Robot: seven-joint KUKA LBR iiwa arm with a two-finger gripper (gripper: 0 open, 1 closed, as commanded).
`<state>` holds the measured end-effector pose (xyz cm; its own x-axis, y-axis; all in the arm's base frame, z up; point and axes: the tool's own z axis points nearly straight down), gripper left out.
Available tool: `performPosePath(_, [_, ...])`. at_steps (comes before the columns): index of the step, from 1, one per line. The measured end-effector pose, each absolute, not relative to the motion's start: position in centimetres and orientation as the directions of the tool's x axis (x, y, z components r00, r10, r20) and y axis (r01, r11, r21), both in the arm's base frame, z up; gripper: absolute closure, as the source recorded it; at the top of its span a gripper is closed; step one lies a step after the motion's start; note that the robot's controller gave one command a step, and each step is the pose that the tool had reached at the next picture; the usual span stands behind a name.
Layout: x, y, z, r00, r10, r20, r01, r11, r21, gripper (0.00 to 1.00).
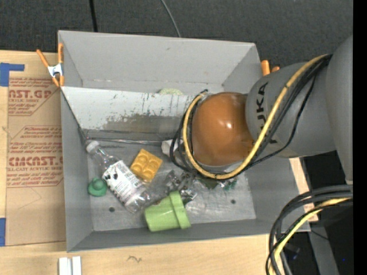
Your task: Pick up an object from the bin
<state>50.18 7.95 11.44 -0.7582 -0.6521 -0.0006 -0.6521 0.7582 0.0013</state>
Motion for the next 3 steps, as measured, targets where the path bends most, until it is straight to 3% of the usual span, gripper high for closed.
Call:
performPosePath(1, [50.3, 7.3, 14.6, -0.756, -0.654, -0.006, -0.654, 0.756, -0.002, 1.0])
performPosePath(2, [51.3, 5.8, 16.9, -0.766, -0.643, 0.004, -0.643, 0.766, 0.005, 1.0])
performPosePath(3, [52.0, 4.1, 23.0, -0.762, -0.648, 0.001, -0.648, 0.762, 0.003, 1.0])
